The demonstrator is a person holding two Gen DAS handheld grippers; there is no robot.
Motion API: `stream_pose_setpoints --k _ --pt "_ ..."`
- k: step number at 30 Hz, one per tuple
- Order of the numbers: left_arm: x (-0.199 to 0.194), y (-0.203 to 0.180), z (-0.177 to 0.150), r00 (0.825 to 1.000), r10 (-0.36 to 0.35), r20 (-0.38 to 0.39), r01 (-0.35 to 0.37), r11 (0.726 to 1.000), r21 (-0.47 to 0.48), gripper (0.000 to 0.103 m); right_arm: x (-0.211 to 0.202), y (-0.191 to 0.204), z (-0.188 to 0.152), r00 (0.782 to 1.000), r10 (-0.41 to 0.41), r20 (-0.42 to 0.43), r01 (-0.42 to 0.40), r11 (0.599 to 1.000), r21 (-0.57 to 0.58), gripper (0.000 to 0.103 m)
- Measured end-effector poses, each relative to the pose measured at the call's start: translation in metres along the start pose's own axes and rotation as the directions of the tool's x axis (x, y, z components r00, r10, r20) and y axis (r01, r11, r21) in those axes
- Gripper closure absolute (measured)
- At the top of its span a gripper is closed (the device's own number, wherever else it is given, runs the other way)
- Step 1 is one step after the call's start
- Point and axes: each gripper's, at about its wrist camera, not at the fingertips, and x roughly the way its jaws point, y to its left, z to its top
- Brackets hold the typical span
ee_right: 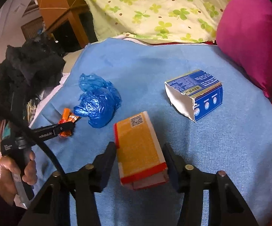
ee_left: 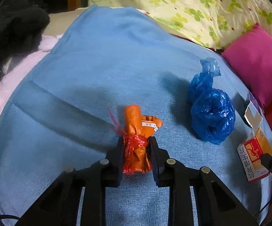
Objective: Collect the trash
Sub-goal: 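Grasp the orange ribbon-tied bag with the left tool while the right tool grasps the yellow medicine box, then lift the orange bag and yellow box and carry them toward the red basket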
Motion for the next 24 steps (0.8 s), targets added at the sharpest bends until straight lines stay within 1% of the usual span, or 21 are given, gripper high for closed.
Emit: stream_pose_setpoints --k 4,7,10,13,15,17,19,21,22,24 --pt "-0.018 0.002 -0.004 0.999 0.008 0.04 -0.007 1.0 -0.027 0.077 -0.006 0.0 -0.001 1.0 0.018 0.005 -0.018 1.0 0.021 0.052" --pt "-0.037 -0.001 -0.014 0.996 0.032 0.083 -0.032 0.999 -0.002 0.077 -0.016 0.001 -0.001 0.999 0.039 0.024 -0.04 0.999 0.032 0.052" --pt "-0.054 -0.005 -0.023 0.993 0.024 0.115 -0.026 1.0 0.016 0.077 -0.029 0.001 -0.003 0.997 0.065 0.052 -0.068 0.997 0.048 0.052" --pt "-0.066 -0.011 -0.032 0.992 0.014 0.128 -0.017 1.0 0.026 0.077 -0.04 0.002 -0.006 0.994 0.081 0.076 -0.086 0.993 0.075 0.052" --pt "-0.075 -0.02 -0.041 0.989 0.024 0.147 -0.032 0.998 0.05 0.077 -0.052 0.004 -0.008 0.99 0.095 0.108 -0.103 0.991 0.08 0.052" --pt "-0.085 -0.032 -0.054 0.982 0.057 0.178 -0.073 0.993 0.09 0.077 -0.066 0.007 -0.01 0.984 0.097 0.15 -0.109 0.992 0.071 0.052" --pt "-0.094 -0.043 -0.066 0.98 0.066 0.189 -0.09 0.988 0.125 0.077 -0.082 0.01 -0.014 0.973 0.103 0.205 -0.118 0.991 0.066 0.052" --pt "-0.106 -0.053 -0.079 0.974 0.081 0.21 -0.116 0.98 0.161 0.077 -0.093 0.009 -0.021 0.967 0.093 0.238 -0.113 0.991 0.071 0.052" --pt "-0.113 -0.057 -0.084 0.972 0.082 0.221 -0.122 0.977 0.174 0.077 -0.1 0.009 -0.027 0.963 0.083 0.255 -0.105 0.992 0.073 0.052" --pt "-0.125 -0.062 -0.089 0.968 0.074 0.238 -0.122 0.974 0.191 0.077 -0.11 0.007 -0.034 0.96 0.092 0.266 -0.117 0.99 0.081 0.052"
